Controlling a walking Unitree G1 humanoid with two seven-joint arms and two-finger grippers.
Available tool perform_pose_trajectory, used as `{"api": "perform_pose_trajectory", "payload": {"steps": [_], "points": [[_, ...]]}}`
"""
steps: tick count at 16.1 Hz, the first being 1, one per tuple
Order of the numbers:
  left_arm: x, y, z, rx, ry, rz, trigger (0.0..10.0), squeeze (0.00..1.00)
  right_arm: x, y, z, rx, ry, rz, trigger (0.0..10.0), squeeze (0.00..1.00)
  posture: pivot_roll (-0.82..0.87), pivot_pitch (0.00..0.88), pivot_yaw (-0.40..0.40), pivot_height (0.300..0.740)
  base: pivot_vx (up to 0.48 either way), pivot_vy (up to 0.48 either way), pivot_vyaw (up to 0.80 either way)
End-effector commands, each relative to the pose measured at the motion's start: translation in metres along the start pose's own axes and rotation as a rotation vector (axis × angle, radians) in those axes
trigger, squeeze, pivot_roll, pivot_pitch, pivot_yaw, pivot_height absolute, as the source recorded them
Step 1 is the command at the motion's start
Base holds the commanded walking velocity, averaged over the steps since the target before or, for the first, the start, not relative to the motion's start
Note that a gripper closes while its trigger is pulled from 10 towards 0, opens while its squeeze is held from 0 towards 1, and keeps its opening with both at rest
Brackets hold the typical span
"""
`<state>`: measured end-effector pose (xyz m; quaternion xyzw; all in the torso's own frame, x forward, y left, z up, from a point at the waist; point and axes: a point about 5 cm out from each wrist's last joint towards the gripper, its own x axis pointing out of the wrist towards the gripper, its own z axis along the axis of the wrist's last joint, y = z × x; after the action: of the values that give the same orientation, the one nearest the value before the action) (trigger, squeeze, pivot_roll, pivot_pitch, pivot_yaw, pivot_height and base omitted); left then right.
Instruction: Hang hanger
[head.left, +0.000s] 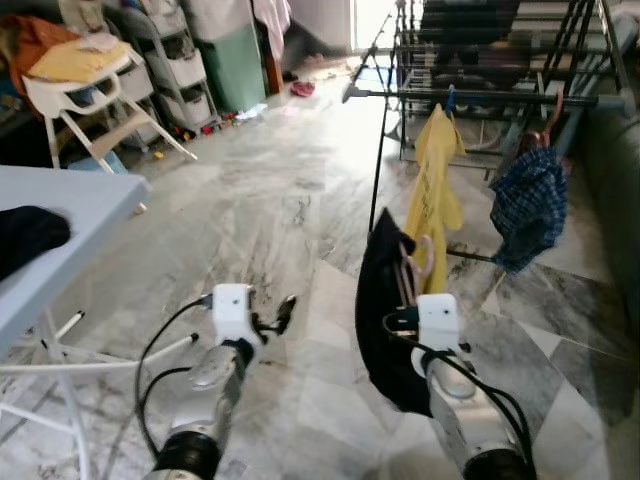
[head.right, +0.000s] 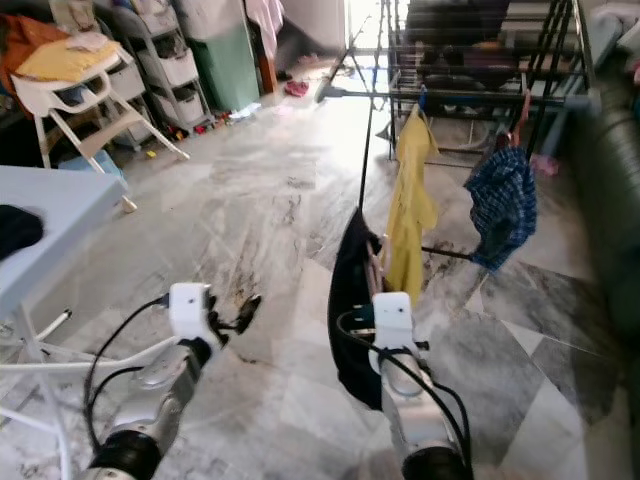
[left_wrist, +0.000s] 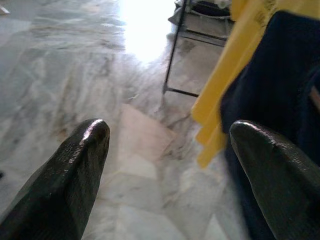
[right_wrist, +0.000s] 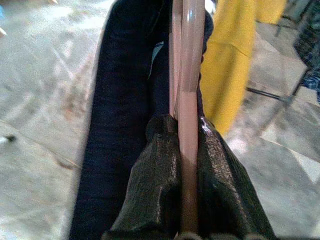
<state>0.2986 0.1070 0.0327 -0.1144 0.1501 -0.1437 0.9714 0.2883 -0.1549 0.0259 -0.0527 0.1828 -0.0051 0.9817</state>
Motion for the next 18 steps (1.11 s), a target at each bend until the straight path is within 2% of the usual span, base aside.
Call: {"api": "perform_pose_trajectory", "payload": {"steps": [1,8,9,11,16,18], "points": [[-0.002,0.01,0.001,0.027,0.009,0.025,10.0,0.0,0.001,0.002,0.009,0.034,-0.037,-0.012,10.0,0.0,-0.2,0.0,0.114,0.74,0.319,0.0,0.0],[0.004,0.003,0.002,0.028,0.015,0.0,10.0,0.0,0.003,-0.003,0.011,0.019,-0.049,-0.025,10.0,0.0,-0.22,0.0,0.126,0.74,0.311,0.215,0.0],[0.004,0.005,0.0,0.033,0.038,0.023,10.0,0.0,0.002,-0.003,0.01,0.02,-0.045,-0.027,10.0,0.0,-0.22,0.0,0.122,0.74,0.0,0.0,0.0],[0.002,0.007,-0.005,0.049,0.05,0.057,10.0,0.0,0.001,-0.004,0.008,0.016,-0.037,-0.024,10.0,0.0,-0.22,0.0,0.097,0.74,0.0,0.0,0.0],[-0.008,0.012,-0.015,-0.009,0.039,0.113,10.0,0.0,0.002,-0.004,0.004,-0.053,0.005,0.032,10.0,0.0,-0.18,0.0,-0.003,0.74,0.0,0.0,0.0],[-0.01,0.017,-0.015,-0.006,0.035,0.134,10.0,0.0,0.004,-0.004,0.006,-0.065,0.01,0.038,10.0,0.0,-0.17,0.0,-0.016,0.74,0.0,0.0,0.0]]}}
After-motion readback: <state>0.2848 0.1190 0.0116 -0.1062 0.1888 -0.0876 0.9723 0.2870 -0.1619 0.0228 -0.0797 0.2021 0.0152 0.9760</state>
